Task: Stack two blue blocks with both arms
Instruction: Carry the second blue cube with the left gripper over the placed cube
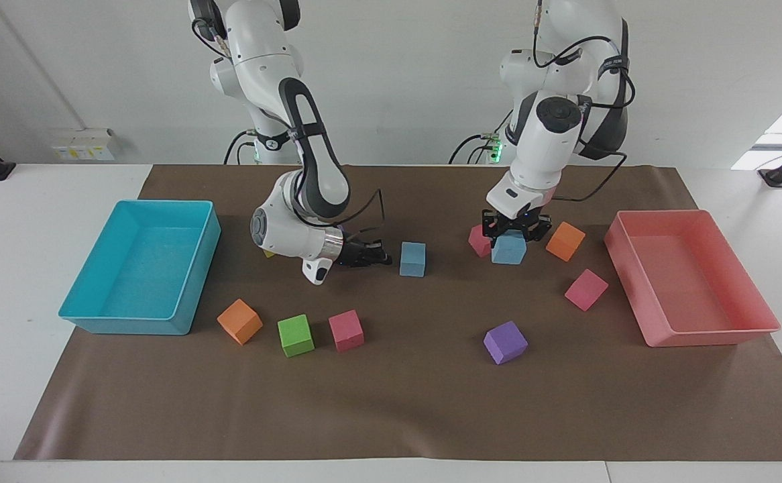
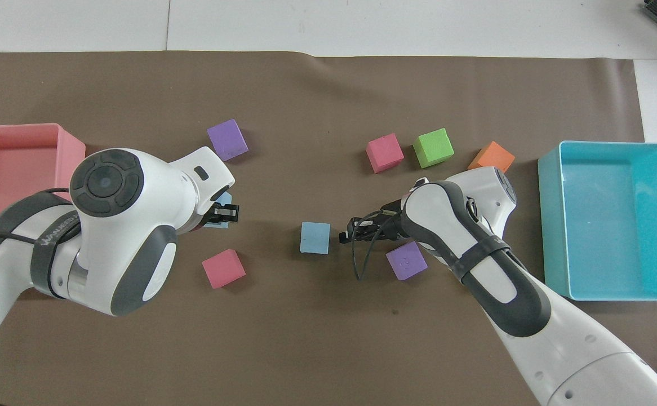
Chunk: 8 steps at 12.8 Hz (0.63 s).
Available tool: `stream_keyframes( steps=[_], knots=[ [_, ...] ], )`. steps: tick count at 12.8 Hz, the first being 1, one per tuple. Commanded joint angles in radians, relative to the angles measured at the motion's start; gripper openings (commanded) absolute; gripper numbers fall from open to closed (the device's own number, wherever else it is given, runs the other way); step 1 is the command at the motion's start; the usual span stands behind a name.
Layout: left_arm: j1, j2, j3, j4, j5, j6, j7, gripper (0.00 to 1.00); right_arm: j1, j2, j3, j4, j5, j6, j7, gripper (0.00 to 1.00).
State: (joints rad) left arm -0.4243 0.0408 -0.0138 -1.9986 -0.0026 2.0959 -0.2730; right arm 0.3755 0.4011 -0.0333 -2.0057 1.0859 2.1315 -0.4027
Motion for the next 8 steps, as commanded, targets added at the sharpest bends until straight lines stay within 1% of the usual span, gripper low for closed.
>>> stream_keyframes(
  steps=[1,2,4,6,8],
  knots=[
    [-0.063,0.025,0.015,0.066,0.023,-0.037,-0.052,0.41,-0.001,-0.01,0.004,-0.019,0.039,0.021,-0.036,0.0],
    [-0.088,0.036,0.015,0.083,0.023,-0.042,-0.055,0.41,-0.001,-0.008,0.004,-0.019,0.039,0.021,-0.036,0.0],
    [-0.14,0.063,0.015,0.122,0.023,-0.057,-0.13,0.41,-0.001,-0.008,0.004,-0.019,0.039,0.021,-0.036,0.0],
    [-0.195,0.096,0.015,0.136,0.023,-0.041,-0.21,0.41,-0.001,-0.008,0.004,-0.019,0.039,0.021,-0.036,0.0],
    [-0.226,0.12,0.015,0.152,0.023,-0.022,-0.254,0.41,-0.001,-0.008,0.004,-0.019,0.039,0.021,-0.036,0.0]
  ],
)
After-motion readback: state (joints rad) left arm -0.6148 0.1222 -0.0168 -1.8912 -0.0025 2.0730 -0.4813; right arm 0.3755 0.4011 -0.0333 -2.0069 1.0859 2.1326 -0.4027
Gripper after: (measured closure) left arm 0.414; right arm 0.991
